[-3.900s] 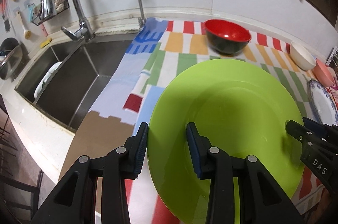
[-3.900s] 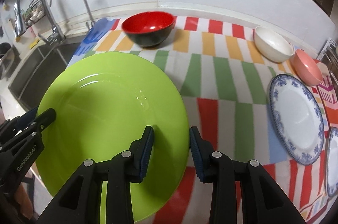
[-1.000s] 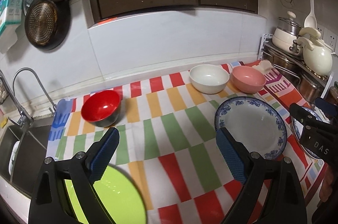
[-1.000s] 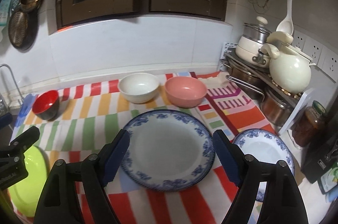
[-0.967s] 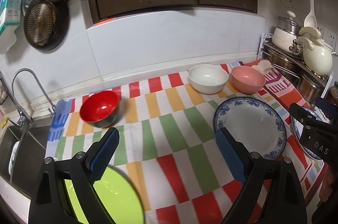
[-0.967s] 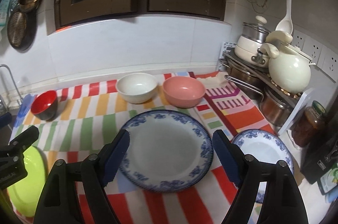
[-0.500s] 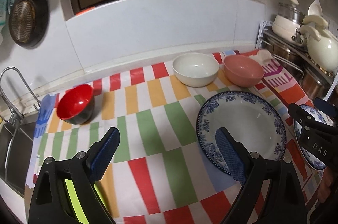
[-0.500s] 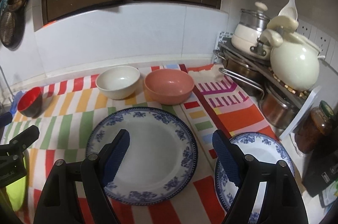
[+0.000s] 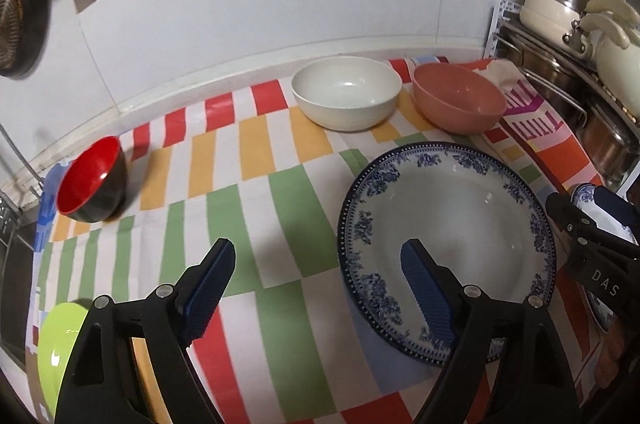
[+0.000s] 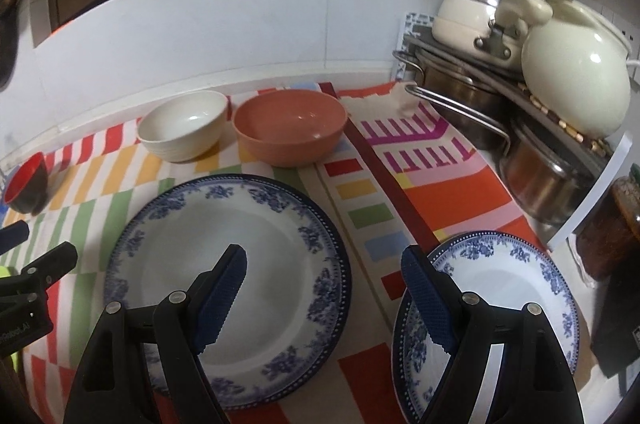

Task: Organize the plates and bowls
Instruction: 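Move both grippers to the blue-rimmed white plate and grasp its rim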

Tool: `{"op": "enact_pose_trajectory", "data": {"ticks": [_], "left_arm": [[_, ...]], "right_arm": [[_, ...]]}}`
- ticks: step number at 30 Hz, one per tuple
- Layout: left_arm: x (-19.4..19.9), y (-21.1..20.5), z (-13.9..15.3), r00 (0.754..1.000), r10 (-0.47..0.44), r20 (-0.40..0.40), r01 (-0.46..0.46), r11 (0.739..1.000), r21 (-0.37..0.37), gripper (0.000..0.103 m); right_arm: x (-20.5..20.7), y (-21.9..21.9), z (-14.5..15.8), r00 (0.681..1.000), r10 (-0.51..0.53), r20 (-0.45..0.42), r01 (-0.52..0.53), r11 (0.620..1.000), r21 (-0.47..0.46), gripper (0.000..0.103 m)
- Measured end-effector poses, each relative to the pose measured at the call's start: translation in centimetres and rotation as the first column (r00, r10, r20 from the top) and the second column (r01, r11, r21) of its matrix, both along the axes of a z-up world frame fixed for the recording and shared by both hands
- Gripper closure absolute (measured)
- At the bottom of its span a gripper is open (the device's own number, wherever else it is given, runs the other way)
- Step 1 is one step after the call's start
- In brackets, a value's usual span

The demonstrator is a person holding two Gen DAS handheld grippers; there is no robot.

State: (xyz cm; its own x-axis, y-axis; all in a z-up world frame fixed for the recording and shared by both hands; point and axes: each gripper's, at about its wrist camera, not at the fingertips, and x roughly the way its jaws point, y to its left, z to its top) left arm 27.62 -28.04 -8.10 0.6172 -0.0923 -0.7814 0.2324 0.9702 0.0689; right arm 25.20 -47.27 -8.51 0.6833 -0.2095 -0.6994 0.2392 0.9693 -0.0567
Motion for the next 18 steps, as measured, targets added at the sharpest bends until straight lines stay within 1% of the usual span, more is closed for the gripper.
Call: {"op": "enact_pose_trajectory", "data": {"ticks": [7, 11, 12, 18], "left_arm": [[1.6, -0.9, -2.1, 0.999, -0.007, -0.054, 0.007, 1.0, -0.005, 0.022], [2.4, -1.3, -3.3, 0.996, -0.009, -0.088, 0.009, 1.0, -0.006, 0.027], [2.5, -1.4, -3.5, 0.995, -0.011, -0.094, 0.01, 1.0, -0.006, 0.029], [3.2, -1.8, -4.4, 0.993, -0.02, -0.12, 0.018, 1.0, -0.015, 0.032]], "right_arm": [[1.3, -1.1, -2.1, 0.999, -0.021, -0.045, 0.022, 1.0, 0.018, 0.028], [1.9, -1.6, -3.2, 0.997, -0.024, -0.073, 0.027, 0.999, 0.047, 0.033], [2.0, -1.6, -3.4, 0.997, -0.023, -0.08, 0.027, 0.998, 0.051, 0.034], [2.5, -1.8, -4.3, 0.994, -0.016, -0.104, 0.023, 0.998, 0.063, 0.04]]}}
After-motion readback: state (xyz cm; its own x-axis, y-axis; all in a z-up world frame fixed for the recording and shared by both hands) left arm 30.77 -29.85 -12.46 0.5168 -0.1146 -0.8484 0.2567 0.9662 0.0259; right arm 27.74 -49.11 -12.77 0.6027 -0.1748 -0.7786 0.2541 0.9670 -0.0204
